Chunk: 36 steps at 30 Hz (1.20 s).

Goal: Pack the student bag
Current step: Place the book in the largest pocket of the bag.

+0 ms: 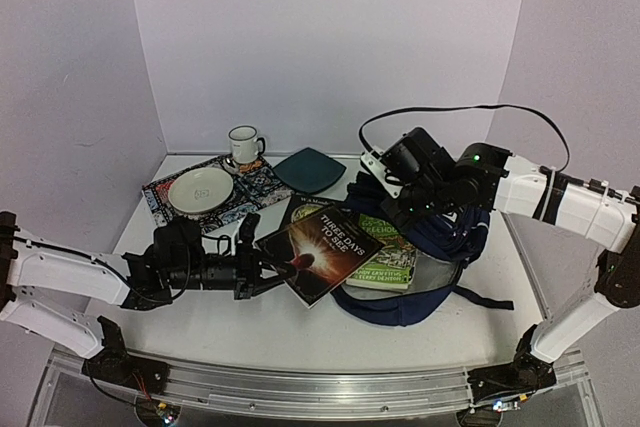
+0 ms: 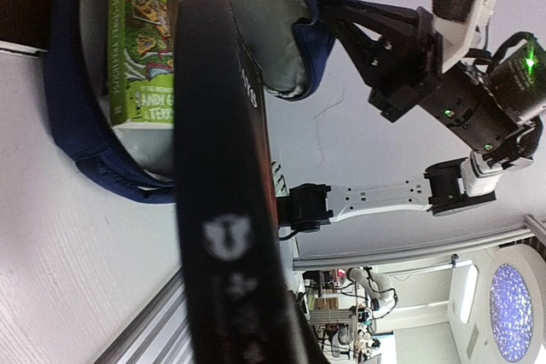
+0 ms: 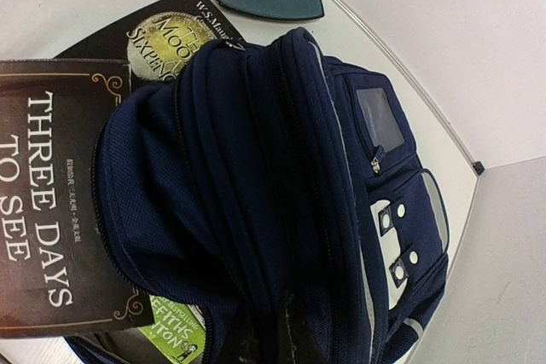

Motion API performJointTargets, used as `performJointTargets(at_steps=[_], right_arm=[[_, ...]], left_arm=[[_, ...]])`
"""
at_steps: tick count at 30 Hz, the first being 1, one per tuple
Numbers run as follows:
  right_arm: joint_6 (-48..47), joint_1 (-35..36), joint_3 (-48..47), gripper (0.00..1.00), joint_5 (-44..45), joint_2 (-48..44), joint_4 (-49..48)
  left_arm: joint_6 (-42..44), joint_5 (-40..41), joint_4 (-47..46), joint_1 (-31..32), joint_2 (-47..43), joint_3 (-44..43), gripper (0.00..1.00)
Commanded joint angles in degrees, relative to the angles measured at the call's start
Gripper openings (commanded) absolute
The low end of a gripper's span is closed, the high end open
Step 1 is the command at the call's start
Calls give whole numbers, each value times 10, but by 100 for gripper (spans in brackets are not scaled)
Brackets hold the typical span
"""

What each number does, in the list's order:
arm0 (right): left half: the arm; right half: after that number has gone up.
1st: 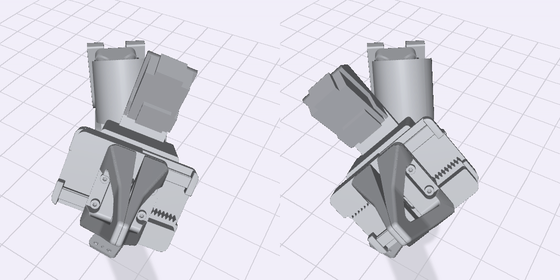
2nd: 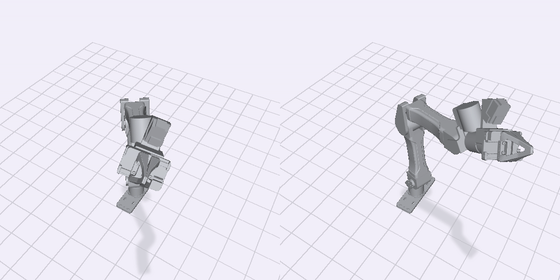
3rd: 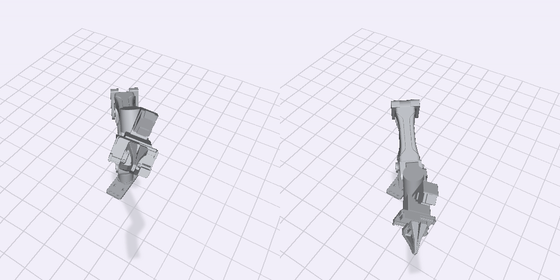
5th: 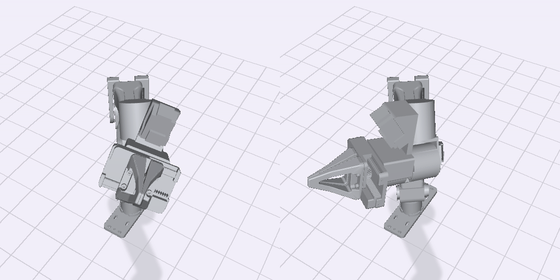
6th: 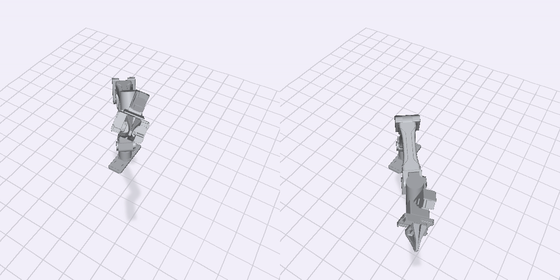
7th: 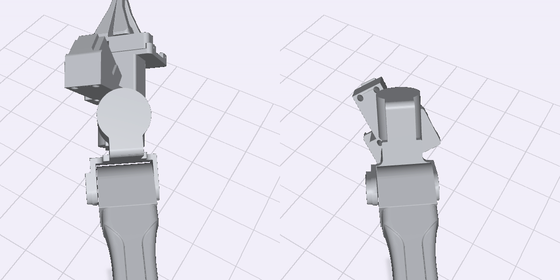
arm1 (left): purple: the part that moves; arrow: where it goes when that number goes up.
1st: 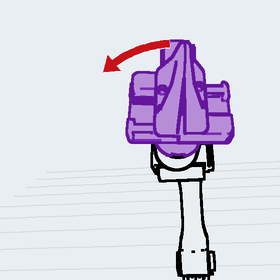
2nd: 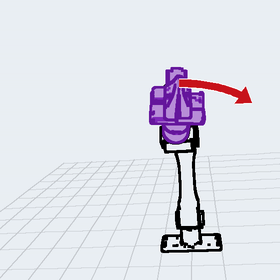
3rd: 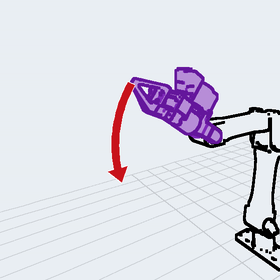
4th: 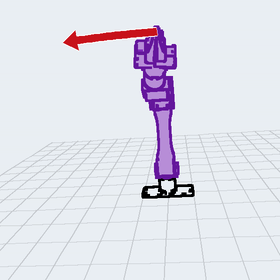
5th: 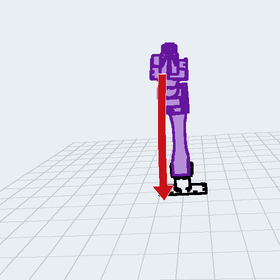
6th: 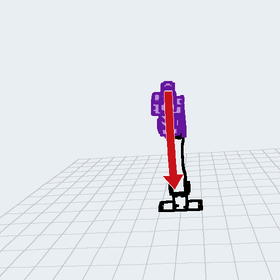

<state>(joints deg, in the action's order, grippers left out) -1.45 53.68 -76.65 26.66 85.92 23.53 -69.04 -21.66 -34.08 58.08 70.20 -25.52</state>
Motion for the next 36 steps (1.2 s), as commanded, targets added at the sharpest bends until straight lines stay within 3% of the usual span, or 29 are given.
performJointTargets(at_steps=[1,8,21,29,36], right_arm=[[10,5,-7,0,-10,-37,-91],[30,5,1,0,-19,-41,-101],[67,5,6,0,-79,-51,-114],[76,5,12,0,-98,-56,-124],[101,6,30,0,-134,-57,-138]], left_arm=[[24,-35,-83,5,-31,-63,0],[29,-46,-83,5,-20,-78,0],[-9,-30,-113,4,154,-66,0],[-67,-15,-153,5,208,-52,0],[-89,46,-163,6,236,-118,0]])
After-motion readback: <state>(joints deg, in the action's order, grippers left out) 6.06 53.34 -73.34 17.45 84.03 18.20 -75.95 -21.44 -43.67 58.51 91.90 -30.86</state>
